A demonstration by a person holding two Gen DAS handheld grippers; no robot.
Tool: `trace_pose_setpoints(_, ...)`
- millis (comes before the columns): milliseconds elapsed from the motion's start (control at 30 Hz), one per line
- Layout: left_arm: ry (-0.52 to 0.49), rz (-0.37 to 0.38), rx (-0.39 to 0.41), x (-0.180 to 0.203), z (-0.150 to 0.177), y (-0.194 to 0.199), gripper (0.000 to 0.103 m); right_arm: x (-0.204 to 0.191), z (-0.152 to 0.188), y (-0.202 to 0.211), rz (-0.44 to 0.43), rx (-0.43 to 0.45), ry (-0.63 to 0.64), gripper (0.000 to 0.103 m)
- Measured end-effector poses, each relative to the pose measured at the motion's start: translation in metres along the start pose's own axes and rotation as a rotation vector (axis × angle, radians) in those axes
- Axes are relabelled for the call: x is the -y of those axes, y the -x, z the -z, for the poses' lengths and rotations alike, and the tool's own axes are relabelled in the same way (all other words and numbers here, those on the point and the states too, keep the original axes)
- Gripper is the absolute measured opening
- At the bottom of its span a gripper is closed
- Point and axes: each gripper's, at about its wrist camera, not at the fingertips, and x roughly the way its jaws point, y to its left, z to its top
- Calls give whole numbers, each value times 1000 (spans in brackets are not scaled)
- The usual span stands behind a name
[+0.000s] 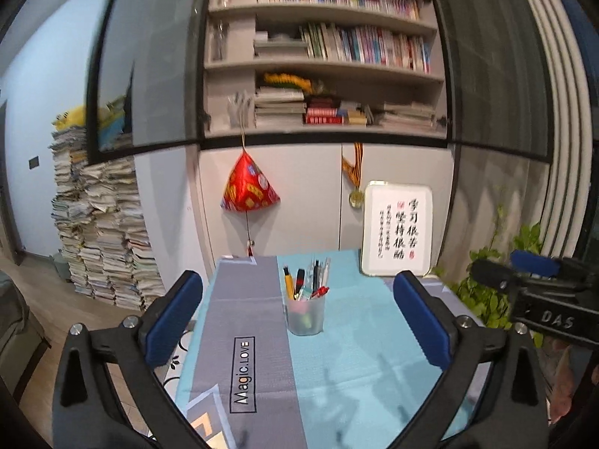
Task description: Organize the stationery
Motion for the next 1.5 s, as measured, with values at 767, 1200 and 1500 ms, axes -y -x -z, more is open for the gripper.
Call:
trace_pose_setpoints(767, 47, 3, 109, 8, -20, 93, 102, -32, -2, 135, 34, 269, 49, 90)
trace_pose_setpoints(1200, 48, -3, 76, 6, -15, 82, 102, -31, 1, 123, 74, 237, 34, 91)
trace_pose_setpoints(1500, 40, -3, 85, 7, -14, 84, 102, -25, 0, 122, 83, 240, 22, 91)
